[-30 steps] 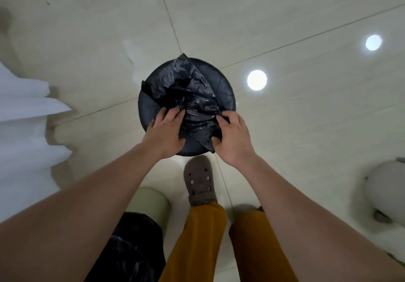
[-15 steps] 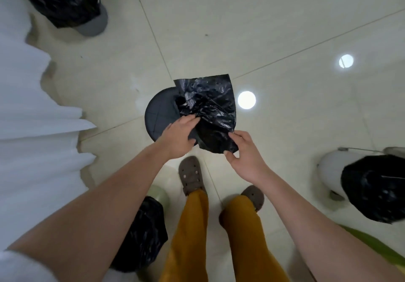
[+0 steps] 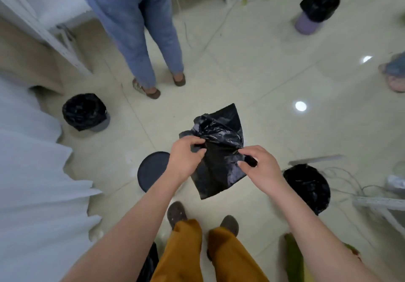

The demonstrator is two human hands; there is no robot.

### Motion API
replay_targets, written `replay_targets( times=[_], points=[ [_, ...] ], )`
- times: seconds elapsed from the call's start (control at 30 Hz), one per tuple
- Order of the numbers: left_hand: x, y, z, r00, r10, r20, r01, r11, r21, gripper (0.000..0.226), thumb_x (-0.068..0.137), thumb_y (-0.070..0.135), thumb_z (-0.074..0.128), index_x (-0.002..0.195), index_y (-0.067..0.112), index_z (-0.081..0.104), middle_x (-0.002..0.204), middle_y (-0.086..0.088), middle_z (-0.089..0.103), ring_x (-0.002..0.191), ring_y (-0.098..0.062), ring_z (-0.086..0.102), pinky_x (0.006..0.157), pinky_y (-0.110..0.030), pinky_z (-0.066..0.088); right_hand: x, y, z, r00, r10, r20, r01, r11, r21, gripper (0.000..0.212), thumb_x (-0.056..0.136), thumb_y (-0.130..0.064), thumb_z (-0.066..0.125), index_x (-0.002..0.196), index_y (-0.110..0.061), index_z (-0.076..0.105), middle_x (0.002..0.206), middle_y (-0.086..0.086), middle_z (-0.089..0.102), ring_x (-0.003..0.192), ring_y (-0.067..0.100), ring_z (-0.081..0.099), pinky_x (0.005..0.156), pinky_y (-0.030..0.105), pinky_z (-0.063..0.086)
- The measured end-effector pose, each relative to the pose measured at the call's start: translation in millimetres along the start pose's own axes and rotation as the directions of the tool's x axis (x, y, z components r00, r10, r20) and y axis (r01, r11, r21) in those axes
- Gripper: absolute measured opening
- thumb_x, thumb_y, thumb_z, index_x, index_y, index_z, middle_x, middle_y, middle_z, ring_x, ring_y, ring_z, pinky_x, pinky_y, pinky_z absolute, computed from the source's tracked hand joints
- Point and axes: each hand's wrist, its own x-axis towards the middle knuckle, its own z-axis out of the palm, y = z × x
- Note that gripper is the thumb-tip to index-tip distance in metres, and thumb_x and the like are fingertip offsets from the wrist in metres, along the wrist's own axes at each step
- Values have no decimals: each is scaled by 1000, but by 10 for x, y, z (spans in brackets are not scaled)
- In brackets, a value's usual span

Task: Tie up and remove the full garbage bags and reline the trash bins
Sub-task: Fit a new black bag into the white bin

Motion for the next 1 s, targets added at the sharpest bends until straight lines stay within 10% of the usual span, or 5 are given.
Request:
replay_targets(
  times=[0.23,0.47,0.77,1.0],
  points=[
    [-133,1276,51,989,142,-44,-146,985,-90,23,77,-1,74,70,20,68,67,11,62,60,-3,52,58,-6,39,-357,-234,-1159,978,-14,-210,35,995,97,35,80,2,73,113,-10,69,111,-3,60,100,8,56,87,-2,32],
    [97,2060,31,957,286,49,-280,955,-92,39,80,-4,71,114,13,64,78,-3,58,61,-6,49,62,-6,39,-378,-292,-1808,949,5,-315,34,992,120,49,79,13,64,119,-16,66,115,-6,58,105,8,55,87,-3,32],
    [1074,2537,-154,888,361,284,-366,930,-38,57,81,16,77,133,24,55,124,4,50,109,-10,52,99,-23,43,421,-644,-2226,918,125,-377,-1,950,312,44,88,5,60,101,-37,67,113,-13,66,106,5,60,98,17,44],
    [2040,3014,-401,681,460,570,-462,873,-154,73,80,19,77,131,58,41,137,28,38,121,2,42,100,-19,35,1278,-1177,-2540,924,191,-331,-8,875,484,63,80,12,43,92,-41,73,102,-22,69,102,-1,63,84,18,51]
  ],
)
